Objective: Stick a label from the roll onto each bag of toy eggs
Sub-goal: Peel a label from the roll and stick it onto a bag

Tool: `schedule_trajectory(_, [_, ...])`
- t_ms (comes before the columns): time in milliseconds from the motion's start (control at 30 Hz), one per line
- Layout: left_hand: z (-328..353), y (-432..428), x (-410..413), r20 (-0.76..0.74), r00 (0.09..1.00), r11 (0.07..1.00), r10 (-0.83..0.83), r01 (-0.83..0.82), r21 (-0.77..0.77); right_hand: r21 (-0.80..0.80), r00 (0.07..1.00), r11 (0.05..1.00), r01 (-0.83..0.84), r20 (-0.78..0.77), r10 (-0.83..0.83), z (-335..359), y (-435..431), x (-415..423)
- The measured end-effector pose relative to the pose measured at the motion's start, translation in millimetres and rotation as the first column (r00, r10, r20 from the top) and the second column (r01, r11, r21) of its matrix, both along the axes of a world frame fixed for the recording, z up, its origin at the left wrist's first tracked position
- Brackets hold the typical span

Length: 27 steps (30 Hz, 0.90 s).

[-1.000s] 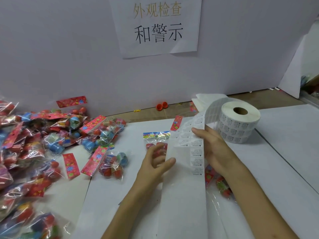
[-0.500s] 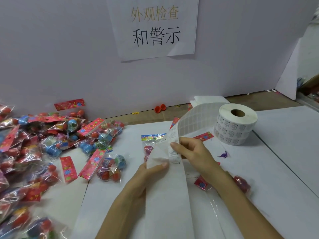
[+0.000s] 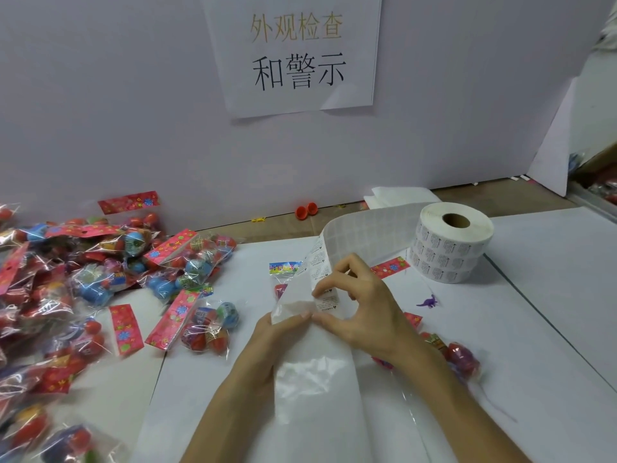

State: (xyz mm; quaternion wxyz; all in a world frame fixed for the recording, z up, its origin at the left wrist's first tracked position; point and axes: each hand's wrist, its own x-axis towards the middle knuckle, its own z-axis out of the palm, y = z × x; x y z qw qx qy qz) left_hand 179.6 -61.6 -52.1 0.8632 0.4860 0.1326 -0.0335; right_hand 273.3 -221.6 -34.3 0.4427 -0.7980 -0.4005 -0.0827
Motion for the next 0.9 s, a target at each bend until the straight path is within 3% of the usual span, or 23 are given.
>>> schedule_trajectory(333, [-4.0, -0.1, -1.9, 0.047, 0.999, 0.999, -0.026, 0.025, 0.024, -0.005, 0.998, 0.998, 0.068, 0.005, -0.068, 3.0, -1.3, 0.2])
schedule_trajectory(467, [-3.7, -0.5, -1.0, -0.015, 1.000, 0.999, -0.017, 0.018, 0.047, 0.020, 0.997, 0.997, 0.070, 0.015, -0.070, 4.9, -3.7, 2.5])
schedule_trajectory(667, [-3.6, -0.8, 0.6, 0.013, 1.000, 0.998, 0.012, -0.013, 0.066, -0.137, 0.999, 0.990, 0.009, -0.049, -0.016, 5.9, -8.0, 1.8])
schedule_trajectory(900, [-4.6, -0.1, 2.8, 0.072, 0.997, 0.994, 0.033, -0.040, 0.104, -0.067, 1.000, 0.998, -0.001, -0.018, -0.001, 3.0, -2.8, -1.7])
